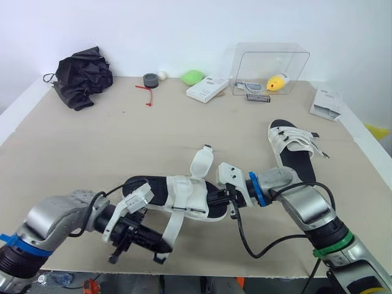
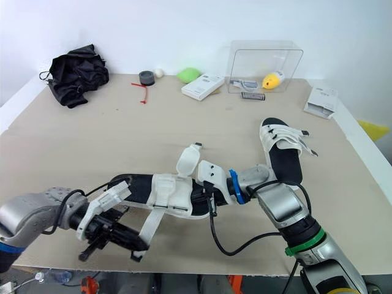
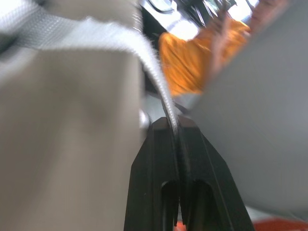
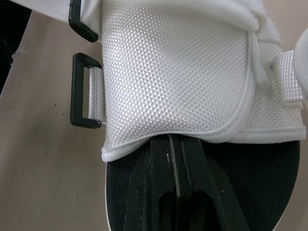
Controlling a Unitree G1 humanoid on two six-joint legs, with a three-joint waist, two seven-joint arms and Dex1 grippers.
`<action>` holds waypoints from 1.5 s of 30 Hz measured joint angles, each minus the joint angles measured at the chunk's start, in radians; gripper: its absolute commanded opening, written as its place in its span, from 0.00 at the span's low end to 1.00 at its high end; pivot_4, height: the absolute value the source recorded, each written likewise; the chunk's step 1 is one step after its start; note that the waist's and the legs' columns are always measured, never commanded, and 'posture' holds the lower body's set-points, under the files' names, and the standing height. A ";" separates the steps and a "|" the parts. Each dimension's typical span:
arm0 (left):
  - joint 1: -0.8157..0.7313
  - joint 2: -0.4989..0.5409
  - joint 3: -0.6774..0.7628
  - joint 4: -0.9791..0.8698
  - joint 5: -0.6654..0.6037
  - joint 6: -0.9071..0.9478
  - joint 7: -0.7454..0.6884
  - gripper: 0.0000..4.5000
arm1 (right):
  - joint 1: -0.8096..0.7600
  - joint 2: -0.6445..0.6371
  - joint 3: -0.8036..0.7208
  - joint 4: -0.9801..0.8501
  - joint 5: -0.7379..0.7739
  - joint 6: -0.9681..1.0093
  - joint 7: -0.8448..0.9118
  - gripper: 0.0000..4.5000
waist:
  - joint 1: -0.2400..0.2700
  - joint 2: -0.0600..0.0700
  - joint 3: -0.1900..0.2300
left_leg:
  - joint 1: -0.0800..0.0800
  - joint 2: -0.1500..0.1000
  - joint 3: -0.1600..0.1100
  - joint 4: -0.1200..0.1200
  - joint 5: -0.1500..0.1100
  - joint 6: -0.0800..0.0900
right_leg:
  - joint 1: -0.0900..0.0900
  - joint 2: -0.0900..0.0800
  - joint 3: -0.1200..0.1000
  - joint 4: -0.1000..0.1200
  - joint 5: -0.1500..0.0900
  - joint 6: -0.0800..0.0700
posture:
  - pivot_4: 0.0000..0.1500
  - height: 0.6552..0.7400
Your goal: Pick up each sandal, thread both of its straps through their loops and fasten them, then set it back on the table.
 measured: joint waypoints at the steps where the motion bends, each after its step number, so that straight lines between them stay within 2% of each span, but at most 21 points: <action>1: -0.001 0.003 0.001 -0.003 -0.003 0.005 -0.001 0.01 | 0.000 0.000 0.000 0.000 0.000 0.000 0.000 0.00 | 0.000 0.000 0.000 | 0.000 0.000 0.000 0.000 0.000 0.000 | 0.000 0.000 0.000 0.000 0.000 0.000 | 1.00 1.00; 2: -0.012 0.021 0.009 -0.015 -0.029 0.026 -0.006 0.01 | -0.001 0.001 0.001 0.005 0.000 0.000 0.001 0.00 | 0.000 0.000 0.000 | 0.001 0.000 0.000 0.000 0.000 0.000 | 0.000 0.000 0.000 0.000 0.000 0.000 | 1.00 1.00; 3: -0.088 0.005 0.030 0.021 -0.130 0.133 0.018 0.01 | -0.003 0.001 -0.002 0.011 0.000 -0.002 0.003 0.00 | 0.001 -0.001 0.000 | 0.000 0.001 -0.001 0.001 0.000 0.000 | 0.000 0.001 -0.002 0.000 -0.002 0.003 | 1.00 1.00; 5: -0.194 -0.062 0.089 0.113 -0.232 0.232 0.088 0.01 | -0.009 0.005 0.003 0.020 -0.001 -0.003 0.006 0.00 | 0.002 -0.001 0.000 | 0.001 0.000 -0.002 0.003 0.000 0.000 | 0.002 0.003 -0.004 0.000 -0.002 0.004 | 1.00 1.00; 8: -0.286 -0.217 0.167 0.266 -0.336 0.339 0.288 0.01 | -0.012 0.014 0.003 0.026 -0.001 -0.009 0.005 0.00 | -0.001 0.000 0.000 | 0.001 0.000 -0.003 0.003 0.000 0.000 | 0.003 0.003 -0.002 0.001 -0.002 0.004 | 1.00 1.00; 13: -0.342 -0.428 0.265 0.492 -0.432 0.439 0.645 0.01 | -0.012 0.015 0.004 0.025 -0.001 -0.009 0.009 0.00 | -0.006 -0.001 0.000 | 0.001 0.000 -0.005 0.003 0.000 0.000 | 0.002 0.001 -0.003 0.003 0.002 -0.002 | 1.00 1.00; 15: -0.342 -0.483 0.306 0.572 -0.445 0.483 0.786 0.01 | -0.010 0.015 0.004 0.025 -0.001 -0.009 0.006 0.00 | -0.007 -0.001 0.000 | 0.001 0.000 -0.005 0.003 0.000 0.000 | 0.002 0.000 -0.003 0.004 0.002 -0.002 | 1.00 1.00; 20: -0.354 -0.582 0.449 0.758 -0.526 0.530 1.048 0.01 | -0.001 0.014 0.001 0.022 -0.002 -0.008 -0.010 0.00 | -0.003 -0.001 0.000 | 0.005 -0.002 -0.007 0.004 0.003 -0.004 | 0.006 -0.002 -0.005 0.006 0.003 -0.001 | 1.00 1.00; 22: -0.355 -0.616 0.504 0.817 -0.565 0.527 1.152 0.01 | 0.003 0.015 0.002 0.022 -0.002 -0.008 -0.014 0.00 | -0.003 -0.001 0.000 | 0.010 -0.003 -0.007 0.004 0.005 -0.007 | 0.010 -0.002 -0.005 0.006 0.001 0.004 | 1.00 1.00; 27: -0.354 -0.650 0.551 0.848 -0.625 0.526 1.273 0.01 | 0.009 0.015 0.002 0.019 -0.002 -0.007 -0.029 0.00 | -0.003 -0.001 0.000 | 0.014 -0.003 -0.007 0.004 0.007 -0.010 | 0.015 -0.002 -0.004 0.006 0.001 0.006 | 1.00 1.00; 30: -0.354 -0.655 0.552 0.848 -0.653 0.527 1.308 0.20 | 0.009 0.014 0.002 0.015 -0.002 -0.007 -0.029 0.00 | -0.003 -0.001 0.000 | 0.015 -0.004 -0.006 0.003 0.007 -0.010 | 0.015 -0.002 -0.004 0.006 0.001 0.006 | 1.00 1.00; 33: -0.359 -0.655 0.550 0.852 -0.657 0.528 1.315 0.51 | 0.011 0.013 0.002 0.009 -0.002 -0.007 -0.029 0.00 | -0.003 -0.001 0.000 | 0.014 -0.005 -0.006 0.002 0.007 -0.010 | 0.014 -0.001 -0.003 0.006 0.000 0.006 | 1.00 1.00; 34: -0.369 -0.655 0.549 0.857 -0.657 0.529 1.318 0.57 | 0.011 0.013 0.002 0.007 -0.002 -0.007 -0.029 0.00 | -0.003 -0.001 0.000 | 0.014 -0.005 -0.007 0.002 0.007 -0.011 | 0.014 -0.001 -0.003 0.006 0.000 0.006 | 1.00 1.00; 35: -0.375 -0.655 0.548 0.862 -0.657 0.529 1.319 0.69 | 0.011 0.012 0.002 0.007 -0.002 -0.007 -0.028 0.00 | -0.003 -0.001 0.000 | 0.014 -0.005 -0.006 0.002 0.007 -0.011 | 0.014 -0.001 -0.003 0.006 0.000 0.006 | 1.00 1.00; 38: -0.397 -0.655 0.542 0.875 -0.657 0.530 1.316 0.94 | 0.011 0.012 0.002 0.006 -0.002 -0.006 -0.028 0.00 | -0.003 -0.001 0.000 | 0.014 -0.006 -0.006 0.001 0.007 -0.011 | 0.014 -0.002 -0.003 0.006 0.000 0.007 | 1.00 1.00; 39: -0.407 -0.657 0.542 0.888 -0.650 0.524 1.316 0.99 | 0.012 0.011 0.002 0.005 -0.002 -0.006 -0.028 0.00 | -0.003 -0.001 0.000 | 0.014 -0.006 -0.007 0.001 0.007 -0.011 | 0.014 -0.002 -0.003 0.006 0.000 0.007 | 1.00 1.00; 45: -0.466 -0.660 0.543 0.951 -0.567 0.465 1.297 0.99 | 0.019 0.009 0.002 -0.004 -0.002 -0.004 -0.029 0.00 | -0.003 -0.001 0.000 | 0.014 -0.006 -0.006 0.000 0.006 -0.011 | 0.014 -0.002 -0.003 0.003 0.000 0.007 | 1.00 1.00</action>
